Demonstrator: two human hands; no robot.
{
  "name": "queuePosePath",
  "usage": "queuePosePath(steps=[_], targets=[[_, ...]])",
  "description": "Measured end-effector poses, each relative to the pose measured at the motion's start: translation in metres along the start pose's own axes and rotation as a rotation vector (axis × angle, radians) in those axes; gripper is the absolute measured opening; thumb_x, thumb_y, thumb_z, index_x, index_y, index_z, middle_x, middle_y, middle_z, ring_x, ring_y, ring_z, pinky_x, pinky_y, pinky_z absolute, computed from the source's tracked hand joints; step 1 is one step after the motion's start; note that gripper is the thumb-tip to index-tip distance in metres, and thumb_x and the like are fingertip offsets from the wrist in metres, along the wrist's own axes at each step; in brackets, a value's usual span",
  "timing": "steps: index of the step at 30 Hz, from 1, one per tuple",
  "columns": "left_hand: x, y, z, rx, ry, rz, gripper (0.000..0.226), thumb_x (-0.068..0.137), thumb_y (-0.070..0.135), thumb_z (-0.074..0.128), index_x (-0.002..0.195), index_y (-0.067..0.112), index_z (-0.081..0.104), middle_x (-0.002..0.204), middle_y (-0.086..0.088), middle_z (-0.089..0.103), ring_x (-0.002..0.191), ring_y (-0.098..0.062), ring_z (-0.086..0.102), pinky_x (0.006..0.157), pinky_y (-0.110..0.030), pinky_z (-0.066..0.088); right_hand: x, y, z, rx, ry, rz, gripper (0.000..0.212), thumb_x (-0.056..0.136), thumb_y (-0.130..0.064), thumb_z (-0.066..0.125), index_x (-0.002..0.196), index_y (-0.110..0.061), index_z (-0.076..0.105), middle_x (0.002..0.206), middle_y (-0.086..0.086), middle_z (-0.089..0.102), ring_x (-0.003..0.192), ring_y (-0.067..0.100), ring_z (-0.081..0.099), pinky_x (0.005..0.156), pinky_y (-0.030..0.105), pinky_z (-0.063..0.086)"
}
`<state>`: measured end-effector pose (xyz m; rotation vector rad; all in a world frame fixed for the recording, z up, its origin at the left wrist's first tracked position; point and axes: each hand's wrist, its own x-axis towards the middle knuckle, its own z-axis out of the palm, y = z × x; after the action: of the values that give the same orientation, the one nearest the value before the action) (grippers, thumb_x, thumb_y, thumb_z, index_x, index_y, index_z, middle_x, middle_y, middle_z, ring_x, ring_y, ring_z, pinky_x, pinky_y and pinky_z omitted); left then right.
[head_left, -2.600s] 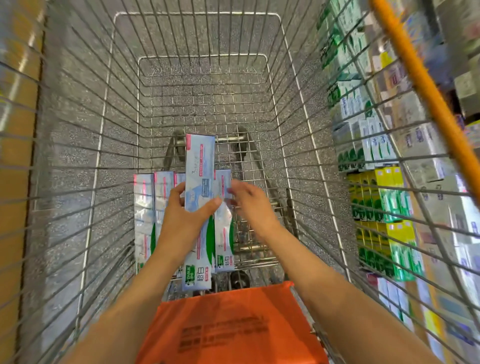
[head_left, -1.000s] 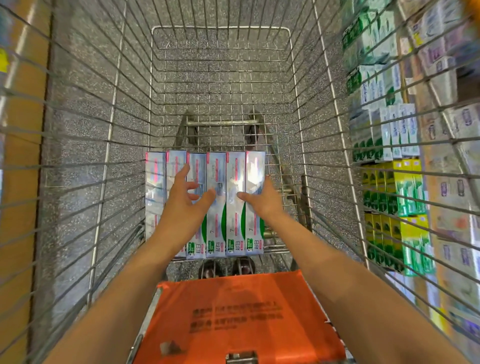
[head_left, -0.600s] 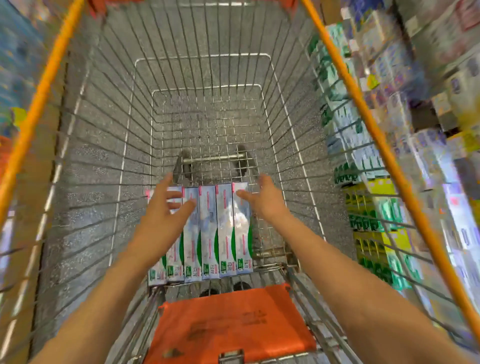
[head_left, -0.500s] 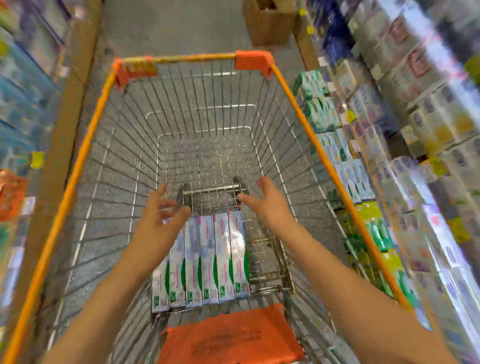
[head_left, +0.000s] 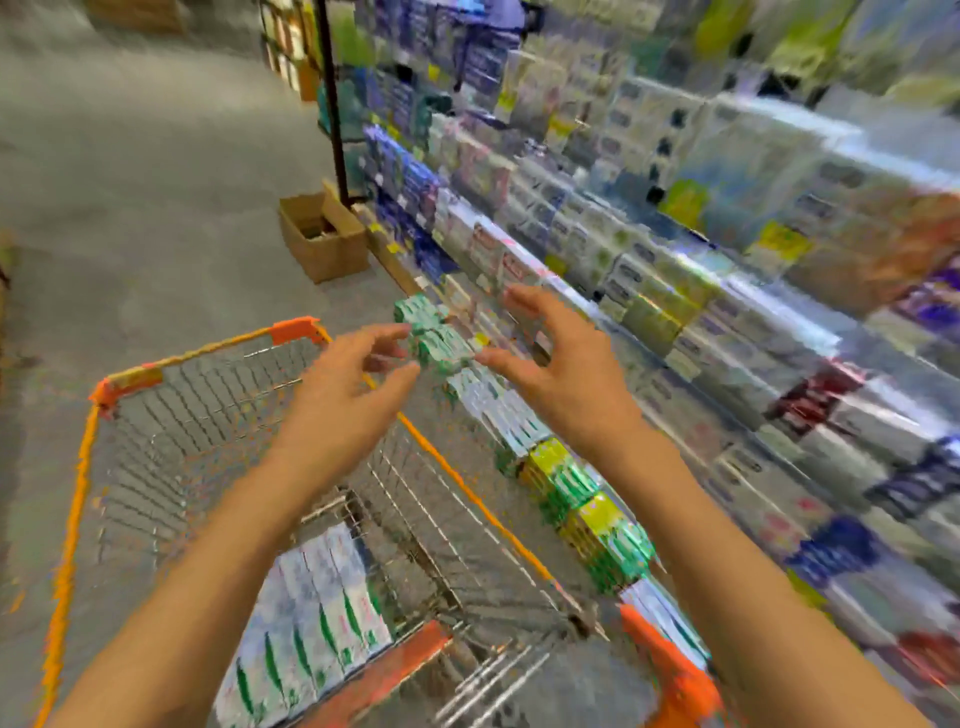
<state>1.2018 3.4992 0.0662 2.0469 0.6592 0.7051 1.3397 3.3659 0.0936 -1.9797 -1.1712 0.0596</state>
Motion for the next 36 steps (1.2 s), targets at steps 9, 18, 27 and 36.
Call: queuePosePath(steps=[9,18,27,36], targets=[[-0.035,0.147,0.175,-0.106,-0.452,0.27,0.031,0.091,0.023,0.059,0.122,0.019,0.057,0.106,0.005,0.058,0.098,-0.009,0.055,0.074,-0.016,0.042,-0.155,0.07,-0.196,-0.148,0.367,0.272,0.055,0.081,-0.029,0.071,0.13,-0.013,0.051,0.123,-0.008,0.056,0.106,-0.009,0.043,0.09,0.0,0.03],[-0.095,0.239,0.407,-0.157,-0.844,0.312,0.039,0.073,0.037,0.05,0.109,0.027,0.061,0.096,0.012,0.062,0.085,0.005,0.055,0.078,-0.026,0.046,-0.305,0.199,-0.321,-0.164,0.525,0.643,0.051,0.082,-0.028,0.07,0.128,-0.015,0.054,0.121,-0.009,0.057,0.108,-0.007,0.046,0.088,-0.003,0.029],[-0.104,0.234,0.527,-0.079,-0.955,0.269,0.023,0.091,0.015,0.059,0.112,0.023,0.06,0.095,0.01,0.059,0.085,0.0,0.055,0.08,-0.026,0.043,-0.337,0.288,-0.351,-0.102,0.504,0.809,0.051,0.083,-0.031,0.069,0.13,-0.019,0.052,0.13,-0.003,0.057,0.121,0.011,0.051,0.1,0.031,0.042],[-0.069,0.158,0.605,0.046,-1.08,0.196,0.024,0.091,0.015,0.057,0.113,0.023,0.06,0.101,0.003,0.06,0.088,-0.007,0.057,0.08,-0.025,0.043,-0.34,0.379,-0.301,-0.015,0.465,0.974,0.048,0.086,-0.035,0.064,0.131,-0.028,0.05,0.124,-0.015,0.053,0.11,-0.005,0.045,0.09,0.005,0.03]])
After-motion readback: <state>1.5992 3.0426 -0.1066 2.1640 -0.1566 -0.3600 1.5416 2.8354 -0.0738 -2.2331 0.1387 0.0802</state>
